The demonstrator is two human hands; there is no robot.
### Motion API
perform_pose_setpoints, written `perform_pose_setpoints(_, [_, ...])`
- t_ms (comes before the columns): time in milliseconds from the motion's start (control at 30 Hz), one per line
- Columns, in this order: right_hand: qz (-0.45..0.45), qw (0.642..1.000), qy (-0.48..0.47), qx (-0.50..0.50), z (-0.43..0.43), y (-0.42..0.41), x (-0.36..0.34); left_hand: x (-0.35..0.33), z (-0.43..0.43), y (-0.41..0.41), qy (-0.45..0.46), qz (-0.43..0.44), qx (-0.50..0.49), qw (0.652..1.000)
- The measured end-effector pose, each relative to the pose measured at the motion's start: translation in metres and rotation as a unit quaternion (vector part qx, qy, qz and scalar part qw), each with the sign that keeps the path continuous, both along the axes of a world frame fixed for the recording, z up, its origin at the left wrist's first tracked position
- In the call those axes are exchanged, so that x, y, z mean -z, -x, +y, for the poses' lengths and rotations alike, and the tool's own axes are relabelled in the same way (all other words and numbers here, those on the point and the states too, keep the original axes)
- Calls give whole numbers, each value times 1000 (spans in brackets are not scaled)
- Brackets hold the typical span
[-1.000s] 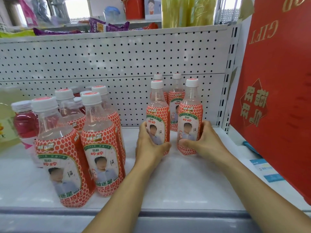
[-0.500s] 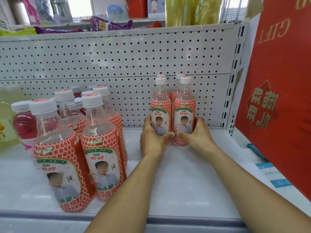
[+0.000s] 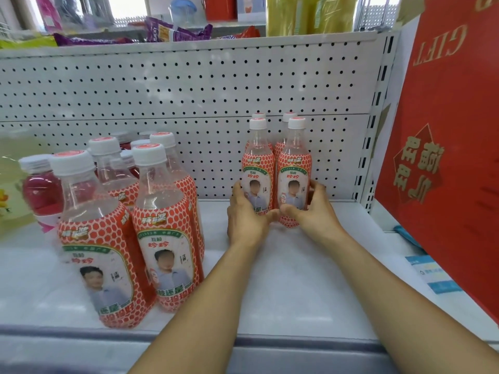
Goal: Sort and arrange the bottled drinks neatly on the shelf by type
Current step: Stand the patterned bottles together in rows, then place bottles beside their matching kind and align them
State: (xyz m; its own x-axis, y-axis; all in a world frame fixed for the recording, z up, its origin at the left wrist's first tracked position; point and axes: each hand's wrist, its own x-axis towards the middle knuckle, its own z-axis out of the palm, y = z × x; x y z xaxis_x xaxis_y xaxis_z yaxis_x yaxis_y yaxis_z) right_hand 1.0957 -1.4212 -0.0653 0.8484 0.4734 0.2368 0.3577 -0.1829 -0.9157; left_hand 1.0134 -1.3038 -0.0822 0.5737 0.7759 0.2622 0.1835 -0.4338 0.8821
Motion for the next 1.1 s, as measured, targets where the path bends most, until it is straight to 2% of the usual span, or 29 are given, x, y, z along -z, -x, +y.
perform_pose_setpoints(133, [-68,997,17,37,-13,21,-15,-16,-24,25,-84,73,14,994])
perform_pose_setpoints(267, [-124,988,-90,36,-30,57,-25,-22,-60,77,-140,57,78,985])
perform_pose_setpoints(400, [-92,981,-168,-32,-30,100,-26,-6,-80,151,-302,31,141,942])
perform_pose_setpoints(467, [-65,979,-179,-78,-25,122,-23,4,-73,181,-382,8,124,916])
perform_pose_setpoints(567, [-33,979,-139,-148,-13,151,-12,8,-54,215,-437,-55,20,898])
perform_pose_setpoints(633, [-29,976,-101,-192,-3,168,-7,6,-42,232,-427,-94,-82,896])
perform_pose_setpoints(700, [-34,973,-72,-217,6,183,-4,4,-32,245,-379,-117,-165,903])
perform_pose_setpoints(767, [-43,973,-61,-217,16,195,-1,3,-24,252,-309,-120,-197,922])
perform_pose_setpoints(867, [-50,981,-45,-182,27,203,7,3,-15,257,-164,-116,-147,969])
perform_pose_setpoints(967, [-57,986,-22,-158,32,205,11,-1,-2,258,-58,-84,-98,990])
perform_pose_setpoints(1100, [-83,987,-1,-137,32,204,10,-5,10,260,-82,-7,-98,992])
